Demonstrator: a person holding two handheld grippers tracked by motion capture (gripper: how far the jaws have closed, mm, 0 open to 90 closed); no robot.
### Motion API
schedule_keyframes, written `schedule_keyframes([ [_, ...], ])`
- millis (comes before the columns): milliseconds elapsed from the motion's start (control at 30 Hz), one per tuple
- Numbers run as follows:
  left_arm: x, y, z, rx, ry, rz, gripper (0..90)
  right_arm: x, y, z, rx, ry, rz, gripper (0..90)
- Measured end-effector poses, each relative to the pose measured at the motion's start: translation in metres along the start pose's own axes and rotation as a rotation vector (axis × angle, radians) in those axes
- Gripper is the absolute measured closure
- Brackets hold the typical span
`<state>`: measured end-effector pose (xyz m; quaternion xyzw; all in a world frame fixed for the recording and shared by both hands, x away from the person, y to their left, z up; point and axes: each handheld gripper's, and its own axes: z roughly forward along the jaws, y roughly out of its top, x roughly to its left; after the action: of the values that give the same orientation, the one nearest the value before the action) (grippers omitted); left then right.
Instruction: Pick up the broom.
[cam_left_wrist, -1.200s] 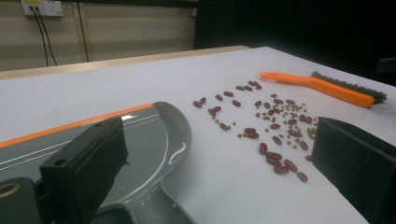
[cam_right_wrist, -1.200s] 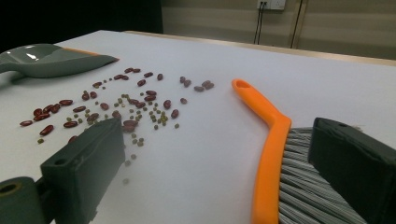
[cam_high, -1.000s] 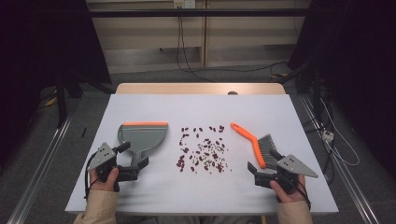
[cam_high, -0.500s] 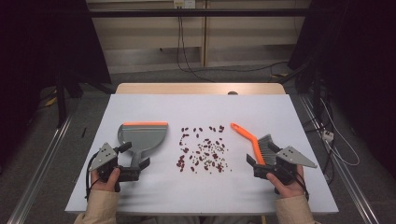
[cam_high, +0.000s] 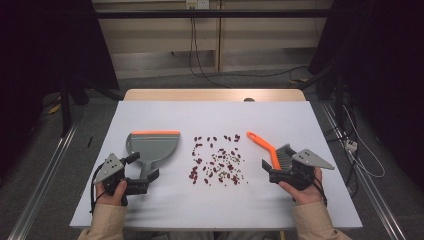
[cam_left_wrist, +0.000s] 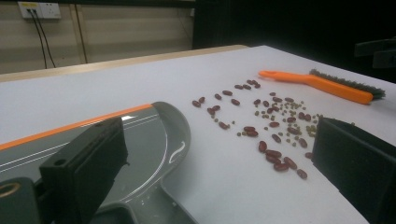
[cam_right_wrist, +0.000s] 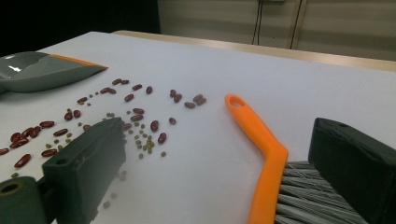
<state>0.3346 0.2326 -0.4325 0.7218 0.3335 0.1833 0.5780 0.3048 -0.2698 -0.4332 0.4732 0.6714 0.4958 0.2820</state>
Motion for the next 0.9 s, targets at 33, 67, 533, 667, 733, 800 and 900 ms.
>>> schedule_keyframes([
  [33,0.0,0.0,-0.001,-0.002,0.002,0.002,3.1,0.0,0.001,0.002,0.01,-0.006,0.0,3.3],
  [67,0.0,0.0,-0.001,-0.001,0.002,0.002,3.1,0.0,0.002,0.003,0.02,-0.01,0.006,2.8],
  [533,0.0,0.0,0.002,0.007,-0.004,0.001,3.1,-0.003,0.01,0.015,0.112,0.018,0.032,6.4],
  [667,-0.001,0.0,0.002,0.01,-0.004,0.009,3.1,-0.01,0.014,0.02,0.144,0.02,0.022,15.0],
  [733,-0.001,0.001,0.003,0.01,-0.004,0.014,3.1,-0.015,0.017,0.025,0.162,0.017,0.037,17.5],
  [800,-0.001,0.0,0.003,0.01,-0.004,0.008,3.1,-0.018,0.019,0.027,0.176,0.02,0.042,18.9],
  [900,-0.001,0.0,0.003,0.009,-0.004,0.008,3.1,-0.025,0.024,0.036,0.224,0.018,0.029,32.2],
])
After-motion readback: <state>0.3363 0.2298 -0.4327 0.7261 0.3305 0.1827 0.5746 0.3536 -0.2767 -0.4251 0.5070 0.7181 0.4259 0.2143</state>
